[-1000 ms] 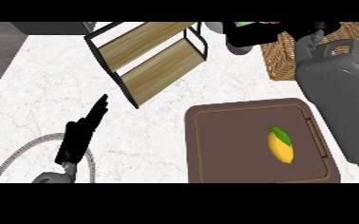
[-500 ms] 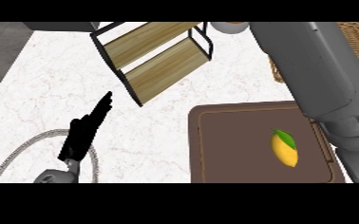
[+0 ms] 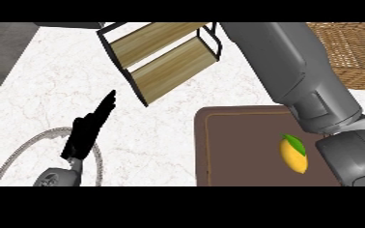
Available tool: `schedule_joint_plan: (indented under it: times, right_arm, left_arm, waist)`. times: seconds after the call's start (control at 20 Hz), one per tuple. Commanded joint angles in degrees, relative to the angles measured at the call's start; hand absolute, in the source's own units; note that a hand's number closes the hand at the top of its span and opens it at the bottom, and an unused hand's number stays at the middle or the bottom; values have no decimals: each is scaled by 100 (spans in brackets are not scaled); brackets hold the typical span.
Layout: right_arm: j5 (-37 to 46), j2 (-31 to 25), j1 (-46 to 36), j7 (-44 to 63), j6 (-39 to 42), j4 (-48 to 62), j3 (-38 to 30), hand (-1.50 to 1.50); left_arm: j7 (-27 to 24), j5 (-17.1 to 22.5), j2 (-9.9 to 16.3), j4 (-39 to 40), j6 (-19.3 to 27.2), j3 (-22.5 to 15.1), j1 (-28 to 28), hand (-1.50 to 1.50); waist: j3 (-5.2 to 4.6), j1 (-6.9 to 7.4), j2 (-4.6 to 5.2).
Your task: Pick the eggplant from the tray and place it in the tiered shelf
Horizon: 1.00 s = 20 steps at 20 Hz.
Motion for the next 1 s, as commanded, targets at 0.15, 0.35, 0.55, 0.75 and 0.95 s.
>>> schedule_joint_plan:
  times: [0.15,0.35,0.55,0.75,0.95]
  right_arm:
    - [133,447,-547,-209,-210,1286,-151,150]
    - [-577,737,-227,-690,-147,1356,-788,150]
    - [-1831,905,-133,-453,232,1367,-1949,-150]
    - [-2430,923,-123,-801,200,1344,-2545,-150]
    - [-2678,881,-175,-1332,-318,1268,-2843,-150]
  left_arm:
    - [-189,-212,-140,110,61,-164,35,0]
    - [11,-45,-134,1,-64,-94,-98,0]
    - [-6,-83,-14,74,-46,9,-170,0]
    - [-120,-150,-229,128,50,-111,-142,0]
    - [-325,-182,-107,172,-15,-72,47,0]
  waist:
    - [-5,130,65]
    - [5,164,103]
    - [13,181,121]
    - [7,117,95]
    - [2,165,90]
